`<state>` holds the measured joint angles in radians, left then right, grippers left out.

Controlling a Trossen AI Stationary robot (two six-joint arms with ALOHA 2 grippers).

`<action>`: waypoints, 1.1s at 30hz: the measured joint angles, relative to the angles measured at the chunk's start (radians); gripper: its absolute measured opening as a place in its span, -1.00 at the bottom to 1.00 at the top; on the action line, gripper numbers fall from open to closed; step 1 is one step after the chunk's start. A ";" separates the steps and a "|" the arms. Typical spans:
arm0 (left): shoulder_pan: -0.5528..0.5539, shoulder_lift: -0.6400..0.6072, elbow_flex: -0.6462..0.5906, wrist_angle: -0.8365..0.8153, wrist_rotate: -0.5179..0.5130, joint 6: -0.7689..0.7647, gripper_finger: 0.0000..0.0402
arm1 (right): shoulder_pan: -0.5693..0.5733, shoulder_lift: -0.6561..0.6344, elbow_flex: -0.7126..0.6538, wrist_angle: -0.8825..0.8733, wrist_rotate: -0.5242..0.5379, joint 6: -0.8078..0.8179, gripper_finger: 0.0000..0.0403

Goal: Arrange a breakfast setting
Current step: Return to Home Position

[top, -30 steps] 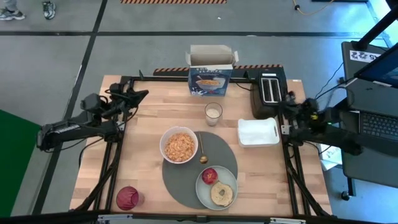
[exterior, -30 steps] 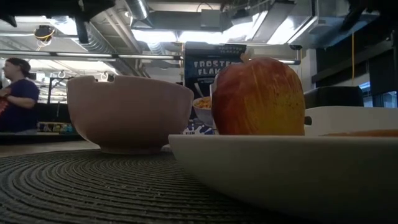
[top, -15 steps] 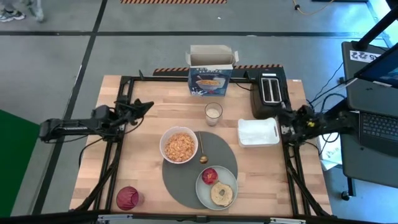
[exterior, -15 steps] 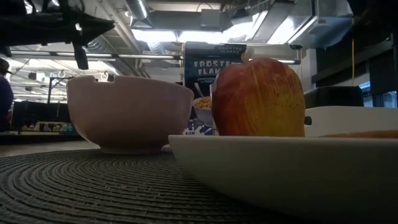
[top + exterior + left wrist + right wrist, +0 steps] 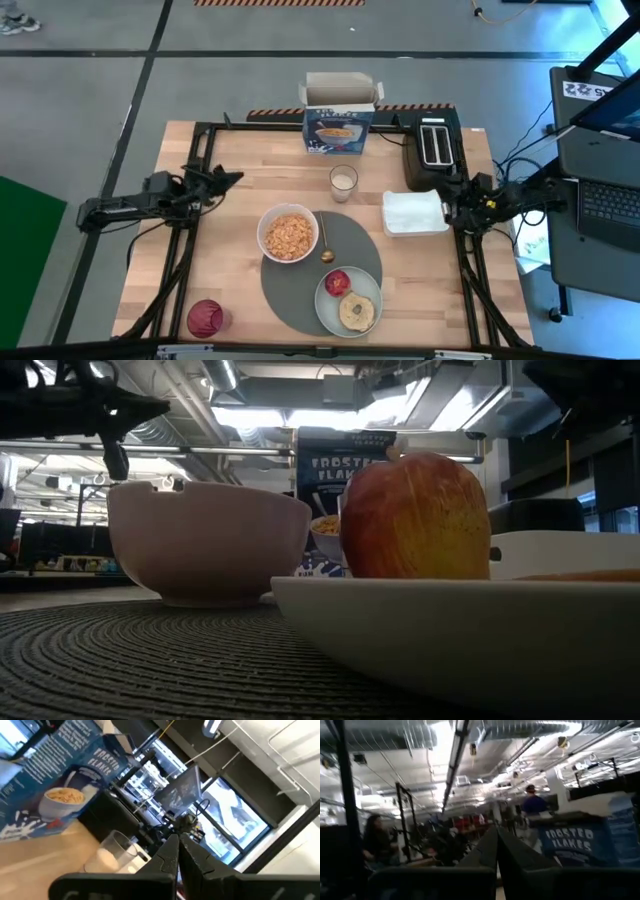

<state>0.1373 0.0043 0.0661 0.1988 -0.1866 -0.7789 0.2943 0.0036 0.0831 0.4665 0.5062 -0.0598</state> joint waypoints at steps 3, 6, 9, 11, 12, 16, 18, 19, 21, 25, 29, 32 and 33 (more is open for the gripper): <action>-0.020 -0.001 -0.002 0.011 0.007 0.000 -1.00 | 0.000 0.000 0.002 -0.036 0.030 0.007 -0.93; -0.043 -0.002 0.001 0.037 0.004 0.004 -0.99 | 0.000 0.000 0.000 -0.084 0.070 0.022 -0.91; -0.071 0.000 -0.016 0.023 0.001 0.019 -0.99 | 0.000 0.000 -0.049 0.019 0.151 0.051 -0.90; -0.088 -0.002 -0.046 0.046 -0.013 0.021 -0.99 | 0.000 0.001 -0.076 0.059 0.171 0.060 -0.90; -0.096 -0.001 -0.060 0.045 -0.013 0.019 -0.99 | 0.000 0.003 -0.076 0.052 0.173 0.078 -0.90; -0.132 -0.002 -0.058 -0.012 -0.005 0.033 -0.99 | 0.000 0.000 -0.076 0.030 0.177 0.110 -0.90; -0.144 -0.001 -0.058 -0.038 -0.005 0.054 -0.99 | 0.000 0.000 -0.076 0.030 0.174 0.111 -0.90; -0.147 -0.001 -0.058 -0.038 -0.003 0.063 -0.99 | 0.000 0.000 -0.076 0.016 0.174 0.112 -0.90; -0.148 -0.002 -0.058 -0.053 0.012 0.075 -0.99 | 0.000 0.000 -0.076 -0.007 0.171 0.112 -0.90; -0.148 -0.001 -0.058 -0.146 0.129 0.075 -0.99 | 0.000 0.000 -0.076 -0.070 0.142 0.052 -0.96; -0.151 0.010 -0.056 -0.183 0.228 0.158 -1.00 | 0.000 0.000 -0.076 -0.169 0.093 0.006 -0.97; -0.152 0.016 -0.056 -0.184 0.229 0.217 -1.00 | 0.000 0.000 -0.076 -0.271 0.086 0.028 -0.98; -0.152 0.015 -0.056 -0.183 0.230 0.239 -1.00 | 0.000 0.000 -0.076 -0.303 0.086 0.037 -0.98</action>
<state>-0.0145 0.0190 0.0097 0.0154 0.0430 -0.5403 0.2943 0.0039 0.0071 0.1635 0.5918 -0.0231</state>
